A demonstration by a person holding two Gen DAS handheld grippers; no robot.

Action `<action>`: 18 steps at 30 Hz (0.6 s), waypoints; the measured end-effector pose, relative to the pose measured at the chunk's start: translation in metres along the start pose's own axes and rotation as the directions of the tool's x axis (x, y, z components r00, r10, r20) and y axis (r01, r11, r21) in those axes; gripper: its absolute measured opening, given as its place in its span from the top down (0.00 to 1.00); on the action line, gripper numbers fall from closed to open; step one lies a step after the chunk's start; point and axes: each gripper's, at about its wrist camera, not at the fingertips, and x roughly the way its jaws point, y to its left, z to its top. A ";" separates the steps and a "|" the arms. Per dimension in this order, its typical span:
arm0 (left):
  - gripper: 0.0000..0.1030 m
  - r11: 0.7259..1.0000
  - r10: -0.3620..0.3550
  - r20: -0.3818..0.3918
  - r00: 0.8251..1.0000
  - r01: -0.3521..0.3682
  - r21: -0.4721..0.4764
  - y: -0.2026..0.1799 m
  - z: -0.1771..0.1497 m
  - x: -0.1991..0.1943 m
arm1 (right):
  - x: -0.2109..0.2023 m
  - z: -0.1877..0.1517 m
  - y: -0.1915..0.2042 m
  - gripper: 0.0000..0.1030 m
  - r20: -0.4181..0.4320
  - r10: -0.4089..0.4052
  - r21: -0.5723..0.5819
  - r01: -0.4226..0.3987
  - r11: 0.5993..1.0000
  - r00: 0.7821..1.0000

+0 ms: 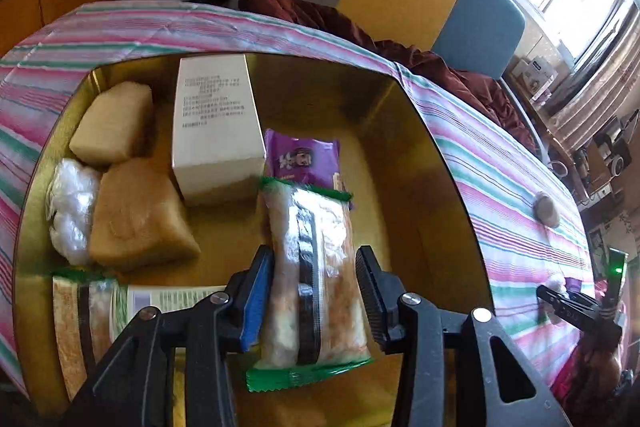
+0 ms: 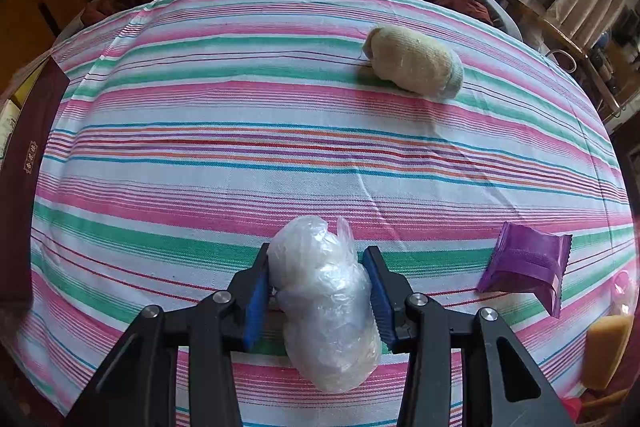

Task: Organize objects
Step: 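Carry the cracker packet into the gold tray and open the left tool, then carry the white bundle into the gold tray and open the right tool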

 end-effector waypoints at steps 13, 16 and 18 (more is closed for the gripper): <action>0.56 0.981 0.151 0.138 0.979 -0.165 0.097 -0.009 -0.020 -0.046 | -0.003 0.000 0.000 0.57 -0.001 -0.005 -0.013 0.005 1.000 1.000; 0.56 0.980 0.158 0.179 0.971 -0.177 0.095 -0.006 -0.027 -0.063 | -0.003 0.000 0.003 0.60 0.006 -0.013 -0.030 0.013 0.999 1.000; 0.56 0.977 0.168 0.205 0.964 -0.191 0.098 -0.004 -0.032 -0.075 | -0.004 -0.001 0.006 0.61 0.009 -0.021 -0.038 0.021 0.999 1.000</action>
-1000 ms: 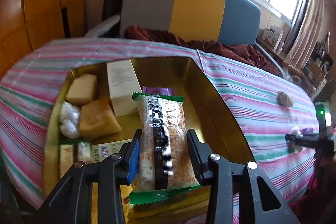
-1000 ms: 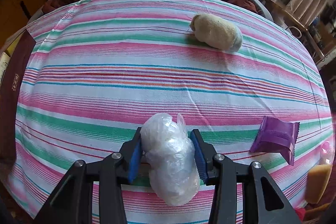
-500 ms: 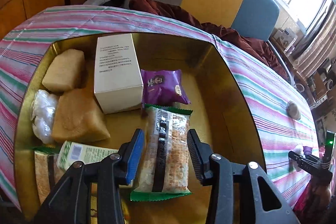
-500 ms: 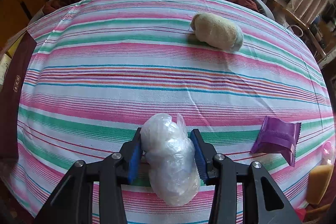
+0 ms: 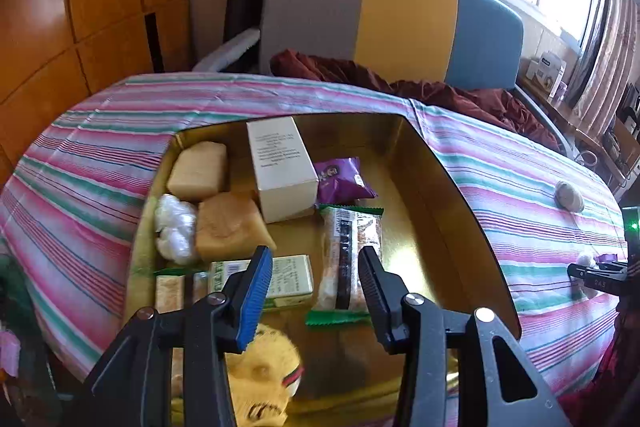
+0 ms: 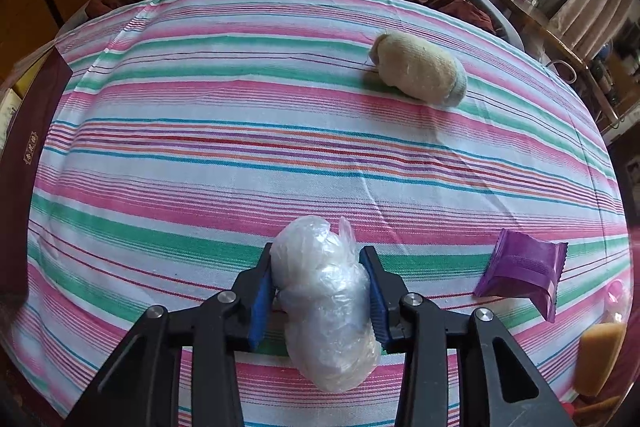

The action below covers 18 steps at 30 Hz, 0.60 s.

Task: Organize objects
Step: 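Carry the white bundle into the gold tray and open the right tool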

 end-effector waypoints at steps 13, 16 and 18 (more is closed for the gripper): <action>0.56 1.000 0.026 0.082 0.996 -0.025 -0.016 0.027 -0.012 -0.045 | -0.061 0.009 0.086 0.62 0.138 0.257 -0.129 -0.240 0.962 0.957; 0.56 0.999 0.034 0.082 0.996 -0.031 -0.033 0.035 -0.016 -0.047 | -0.086 0.014 0.136 0.62 0.176 0.352 -0.206 -0.315 0.926 0.919; 0.56 0.998 0.038 0.080 0.996 -0.034 -0.047 0.041 -0.019 -0.047 | -0.104 0.016 0.168 0.62 0.184 0.416 -0.266 -0.362 0.893 0.891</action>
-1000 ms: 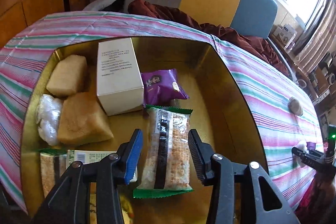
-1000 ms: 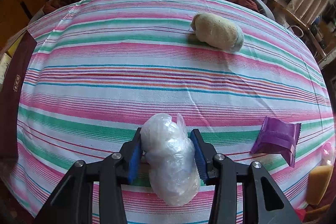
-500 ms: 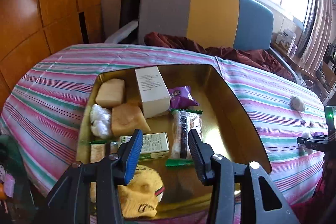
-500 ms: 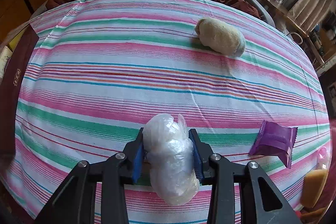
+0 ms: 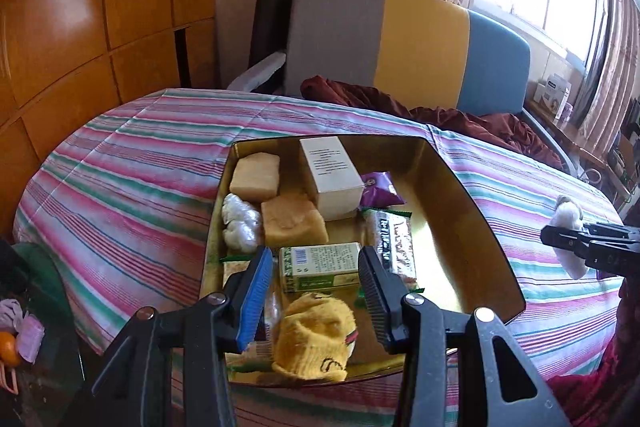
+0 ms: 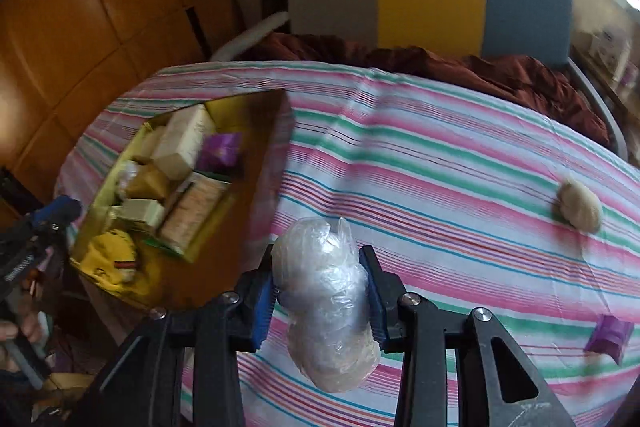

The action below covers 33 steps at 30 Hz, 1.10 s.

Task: Organize objects
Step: 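Carry the white bundle into the gold tray and open the right tool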

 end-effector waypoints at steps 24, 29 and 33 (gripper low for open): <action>0.56 0.995 0.080 0.010 0.997 -0.080 -0.059 0.030 -0.002 0.001 | 0.097 -0.010 0.127 0.43 -0.199 0.213 -0.127 -0.240 0.962 0.957; 0.56 0.996 0.075 0.020 0.997 -0.074 -0.044 0.025 -0.001 -0.002 | 0.078 -0.012 0.116 0.39 -0.151 0.235 -0.088 -0.250 0.964 0.960; 0.56 0.998 0.065 0.032 0.997 -0.064 -0.022 0.017 -0.001 -0.007 | 0.054 -0.013 0.098 0.31 -0.082 0.242 -0.041 -0.246 0.968 0.967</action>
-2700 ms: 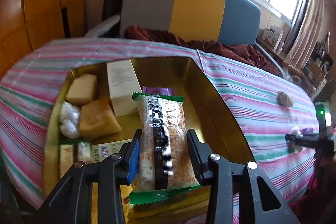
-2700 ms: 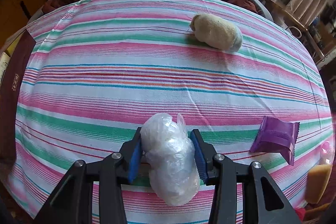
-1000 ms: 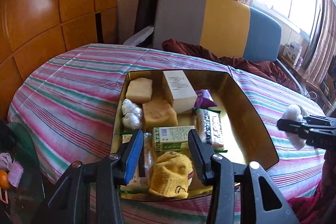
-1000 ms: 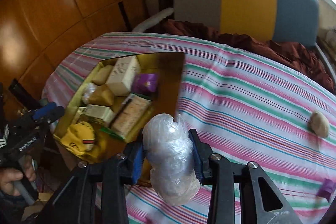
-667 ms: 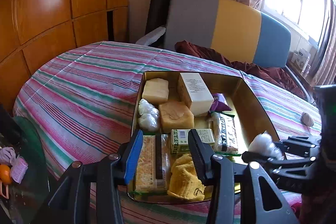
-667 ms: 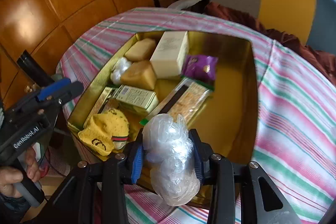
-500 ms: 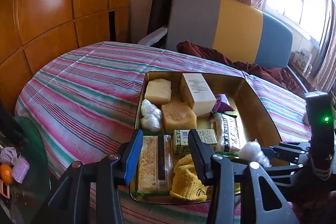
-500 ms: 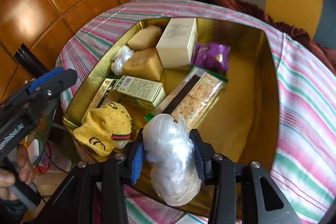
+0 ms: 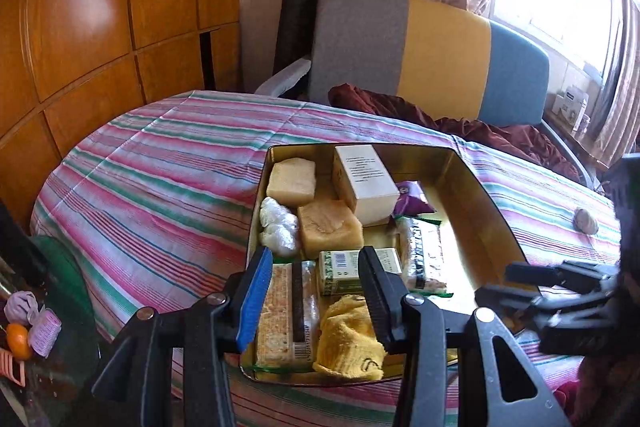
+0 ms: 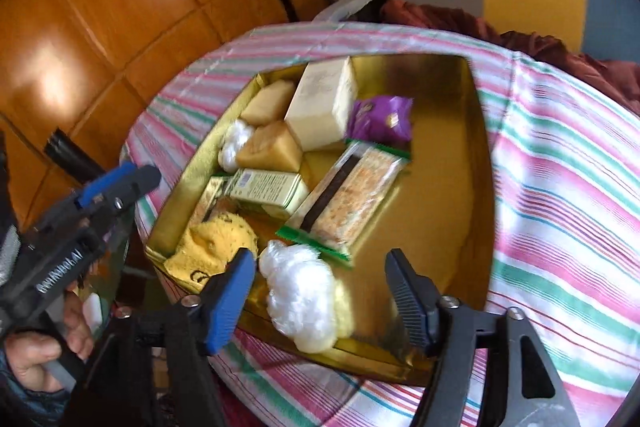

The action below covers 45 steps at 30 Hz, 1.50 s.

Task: Organize objects
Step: 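Carry the white bundle into the gold tray and open the right tool, then move both tools back from the tray toward the remaining items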

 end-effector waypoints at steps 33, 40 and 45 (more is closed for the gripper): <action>0.56 0.895 -0.227 -0.067 0.972 0.235 0.378 -0.189 0.001 0.002 | -0.215 -0.071 -0.312 0.16 0.104 -0.599 0.646 0.404 0.648 0.794; 0.56 0.855 -0.263 -0.110 0.958 0.285 0.434 -0.239 -0.005 0.015 | -0.239 -0.106 -0.348 0.16 0.092 -0.611 0.829 0.279 0.484 0.786; 0.56 0.828 -0.289 -0.180 0.940 0.340 0.445 -0.274 -0.007 0.030 | -0.250 -0.123 -0.357 0.16 0.110 -0.612 0.889 0.197 0.413 0.783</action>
